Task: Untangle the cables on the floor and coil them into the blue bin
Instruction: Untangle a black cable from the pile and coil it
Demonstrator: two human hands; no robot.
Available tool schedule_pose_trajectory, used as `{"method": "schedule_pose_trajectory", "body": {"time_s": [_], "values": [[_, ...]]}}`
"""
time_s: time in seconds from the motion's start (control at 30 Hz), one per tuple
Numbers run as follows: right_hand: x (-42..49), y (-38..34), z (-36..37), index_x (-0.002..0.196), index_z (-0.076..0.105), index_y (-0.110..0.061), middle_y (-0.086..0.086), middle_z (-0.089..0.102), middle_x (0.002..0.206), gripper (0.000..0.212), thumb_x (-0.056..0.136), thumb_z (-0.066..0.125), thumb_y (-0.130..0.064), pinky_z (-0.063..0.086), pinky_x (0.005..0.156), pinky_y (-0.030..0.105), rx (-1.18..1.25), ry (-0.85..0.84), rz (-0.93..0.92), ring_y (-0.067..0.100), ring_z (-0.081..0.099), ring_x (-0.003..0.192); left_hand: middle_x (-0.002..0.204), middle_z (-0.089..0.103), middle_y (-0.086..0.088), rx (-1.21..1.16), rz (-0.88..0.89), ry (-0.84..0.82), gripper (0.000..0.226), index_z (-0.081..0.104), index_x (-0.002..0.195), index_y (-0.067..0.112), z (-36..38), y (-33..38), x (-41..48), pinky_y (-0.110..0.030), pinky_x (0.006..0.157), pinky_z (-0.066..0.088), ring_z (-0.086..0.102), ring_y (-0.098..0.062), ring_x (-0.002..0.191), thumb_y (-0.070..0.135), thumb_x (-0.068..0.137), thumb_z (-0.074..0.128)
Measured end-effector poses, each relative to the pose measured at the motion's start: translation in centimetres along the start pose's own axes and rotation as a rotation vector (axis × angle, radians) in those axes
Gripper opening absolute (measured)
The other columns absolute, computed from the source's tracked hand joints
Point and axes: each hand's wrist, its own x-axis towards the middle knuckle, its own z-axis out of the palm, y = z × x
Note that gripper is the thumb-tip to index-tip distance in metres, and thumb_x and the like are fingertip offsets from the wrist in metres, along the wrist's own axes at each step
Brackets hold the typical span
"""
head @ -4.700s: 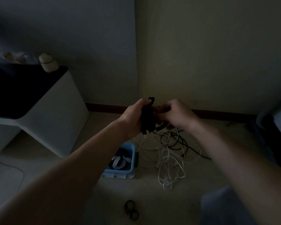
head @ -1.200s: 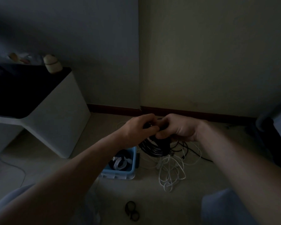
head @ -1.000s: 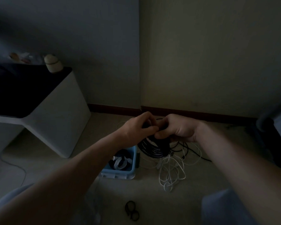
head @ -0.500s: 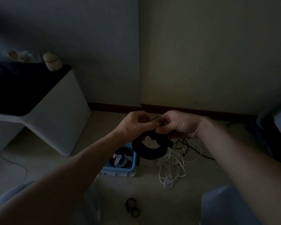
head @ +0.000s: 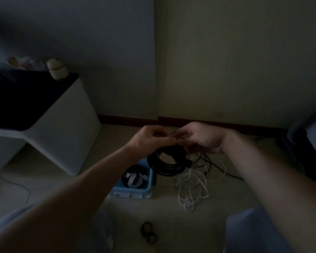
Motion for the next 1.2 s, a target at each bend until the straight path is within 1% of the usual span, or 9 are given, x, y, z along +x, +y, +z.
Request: {"method": "schedule_pose_trajectory", "body": {"time_s": [0.13, 0.33, 0.43, 0.57, 0.7, 0.9, 1.0, 1.07, 1.2], "values": [[-0.3, -0.4, 0.2, 0.117, 0.064, 0.0, 0.014, 0.06, 0.09, 0.021, 0.097, 0.058, -0.002, 0.051, 0.063, 0.023, -0.056, 0.054, -0.008, 0.012, 0.059, 0.067, 0.069, 0.07, 0.003, -0.002, 0.005, -0.007, 0.005, 0.075, 0.084, 0.015, 0.1, -0.1, 0.0, -0.021, 0.06, 0.05, 0.064, -0.008, 0.062, 0.018, 0.082, 0.079], [-0.5, -0.8, 0.8, 0.106, 0.064, -0.005, 0.01, 0.06, 0.081, 0.013, 0.095, 0.059, 0.0, 0.051, 0.054, 0.019, -0.059, 0.142, -0.041, 0.005, 0.058, 0.055, 0.079, 0.073, -0.003, 0.042, 0.01, -0.031, 0.005, 0.076, 0.086, 0.016, -0.2, 0.1, 0.1, -0.027, 0.071, 0.054, 0.068, -0.012, 0.071, 0.02, 0.083, 0.078], [-0.4, -0.9, 1.1, 0.101, 0.065, -0.008, 0.012, 0.061, 0.084, 0.011, 0.095, 0.059, -0.001, 0.05, 0.052, 0.019, -0.053, 0.172, -0.044, 0.005, 0.058, 0.053, 0.079, 0.072, -0.004, 0.072, 0.015, -0.052, 0.006, 0.074, 0.084, 0.016, -0.1, 0.2, 0.0, -0.026, 0.069, 0.054, 0.068, -0.013, 0.071, 0.021, 0.083, 0.077], [-0.4, -1.1, 1.6, 0.098, 0.066, -0.01, 0.004, 0.064, 0.075, 0.01, 0.095, 0.061, -0.002, 0.048, 0.05, 0.018, -0.069, 0.213, -0.054, 0.003, 0.058, 0.052, 0.072, 0.067, 0.002, 0.081, 0.004, -0.042, 0.01, 0.071, 0.075, 0.021, 0.1, 0.0, 0.3, -0.024, 0.064, 0.05, 0.063, -0.009, 0.066, 0.02, 0.082, 0.077], [-0.5, -1.5, 2.1, 0.096, 0.067, -0.01, 0.002, 0.067, 0.069, 0.011, 0.094, 0.061, 0.0, 0.047, 0.047, 0.017, -0.083, 0.258, -0.079, 0.003, 0.058, 0.049, 0.075, 0.065, -0.004, 0.033, -0.023, -0.054, 0.01, 0.07, 0.076, 0.017, 0.0, 0.1, 0.4, -0.024, 0.064, 0.049, 0.061, -0.012, 0.068, 0.013, 0.084, 0.074], [-0.5, -1.7, 2.4, 0.094, 0.069, -0.012, 0.001, 0.071, 0.067, 0.01, 0.088, 0.071, -0.005, 0.053, 0.057, 0.024, -0.181, 0.347, -0.101, 0.011, 0.065, 0.061, 0.077, 0.059, -0.01, -0.028, -0.057, -0.054, 0.007, 0.068, 0.081, 0.013, 0.2, -0.2, 0.4, -0.023, 0.056, 0.044, 0.053, -0.021, 0.068, 0.008, 0.086, 0.071], [-0.6, -1.8, 2.5, 0.096, 0.069, -0.01, 0.0, 0.071, 0.066, 0.014, 0.084, 0.076, -0.007, 0.055, 0.06, 0.027, -0.178, 0.365, -0.109, 0.013, 0.066, 0.063, 0.079, 0.059, -0.012, -0.04, -0.072, -0.041, 0.013, 0.068, 0.096, 0.001, 0.2, -0.5, 0.4, -0.022, 0.053, 0.044, 0.053, -0.023, 0.069, 0.008, 0.086, 0.071], [-0.5, -1.8, 2.6, 0.094, 0.07, -0.009, -0.001, 0.07, 0.063, 0.017, 0.081, 0.079, -0.007, 0.055, 0.064, 0.033, -0.174, 0.384, -0.115, 0.014, 0.066, 0.063, 0.084, 0.062, -0.013, -0.046, -0.084, -0.044, 0.019, 0.067, 0.103, 0.002, 0.3, -0.6, 0.3, -0.024, 0.055, 0.045, 0.055, -0.024, 0.072, 0.009, 0.086, 0.071], [-0.7, -1.8, 2.7, 0.089, 0.071, -0.011, 0.0, 0.072, 0.066, 0.017, 0.077, 0.082, -0.01, 0.054, 0.067, 0.035, -0.137, 0.417, -0.116, 0.014, 0.067, 0.064, 0.086, 0.064, -0.016, -0.106, -0.084, -0.043, 0.009, 0.068, 0.094, 0.011, 0.2, -0.6, 0.5, -0.035, 0.07, 0.049, 0.057, -0.029, 0.079, 0.005, 0.087, 0.068]]}}
